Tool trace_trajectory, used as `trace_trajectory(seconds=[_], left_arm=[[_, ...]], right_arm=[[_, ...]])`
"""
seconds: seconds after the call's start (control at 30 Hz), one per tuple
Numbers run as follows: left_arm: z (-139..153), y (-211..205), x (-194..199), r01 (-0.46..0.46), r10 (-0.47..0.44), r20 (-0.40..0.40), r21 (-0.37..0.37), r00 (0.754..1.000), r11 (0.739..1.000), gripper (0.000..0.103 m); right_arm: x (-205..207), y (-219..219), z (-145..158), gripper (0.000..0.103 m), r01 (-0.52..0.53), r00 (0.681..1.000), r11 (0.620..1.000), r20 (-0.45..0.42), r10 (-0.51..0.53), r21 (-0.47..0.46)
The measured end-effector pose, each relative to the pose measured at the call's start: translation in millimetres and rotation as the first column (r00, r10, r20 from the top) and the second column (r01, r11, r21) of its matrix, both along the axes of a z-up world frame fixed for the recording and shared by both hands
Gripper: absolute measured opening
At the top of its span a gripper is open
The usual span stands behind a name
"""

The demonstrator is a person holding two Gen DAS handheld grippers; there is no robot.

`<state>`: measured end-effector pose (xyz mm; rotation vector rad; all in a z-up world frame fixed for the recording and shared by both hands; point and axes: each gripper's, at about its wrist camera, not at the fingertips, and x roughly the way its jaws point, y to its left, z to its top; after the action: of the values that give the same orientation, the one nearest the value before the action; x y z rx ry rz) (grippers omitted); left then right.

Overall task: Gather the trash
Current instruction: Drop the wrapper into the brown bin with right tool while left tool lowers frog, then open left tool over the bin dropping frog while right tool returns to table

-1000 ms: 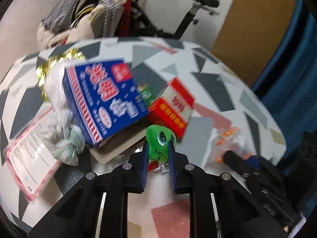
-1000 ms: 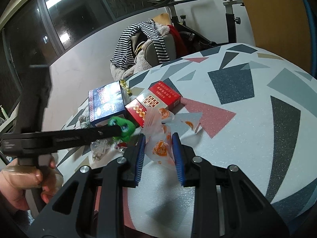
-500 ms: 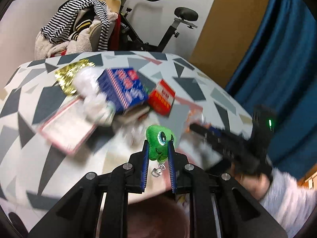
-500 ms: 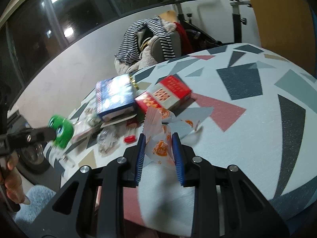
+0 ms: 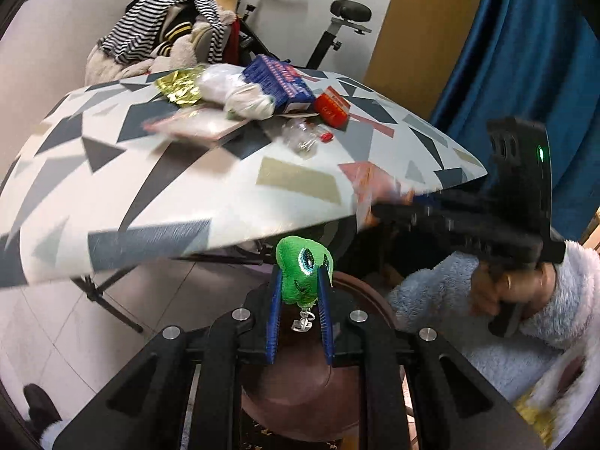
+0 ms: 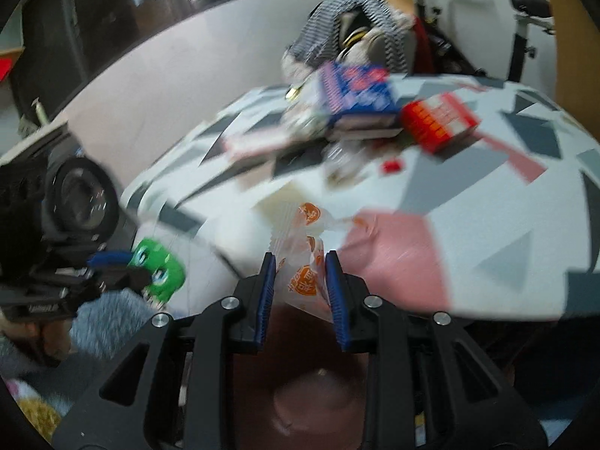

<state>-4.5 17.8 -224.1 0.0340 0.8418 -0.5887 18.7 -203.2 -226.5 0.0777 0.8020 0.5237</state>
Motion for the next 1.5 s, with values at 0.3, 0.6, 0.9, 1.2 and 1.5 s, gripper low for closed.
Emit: trace_trajectory(seconds=[0.3,0.6,0.9,1.2,1.5], left_arm=[[-11,20,-1,-0.066,0.064,-0.018,-0.081,0.998,0.995,0.018],[-28,9,5,-0.051,0.049,-0.060,-0.036,0.997,0.998,0.018],[-31,8,5,-0.046,0.044,-0.068,-0.030,0.997,0.999,0.018],[-33,3,5,-0.040,0.039,-0.071,-0.020,0.997,0.999,0.018],[-34,8,8,-0.060,0.058,-0.081,-0.033,0.995,0.998,0.019]], right_arm=[[-21,60,-59,0.030,-0.215,0.969,0.959,-0.164,0.186,-0.184],[-4,59,-149,0.030,-0.220,0.897,0.913,-0.438,0.052,-0.343],[-4,47,-163,0.040,-0.192,0.875,0.897,-0.484,-0.027,-0.398],[-3,55,-144,0.080,-0.171,0.910,0.912,-0.415,0.001,-0.373],[-13,50,-77,0.097,-0.121,0.980,0.943,-0.189,0.064,-0.309]])
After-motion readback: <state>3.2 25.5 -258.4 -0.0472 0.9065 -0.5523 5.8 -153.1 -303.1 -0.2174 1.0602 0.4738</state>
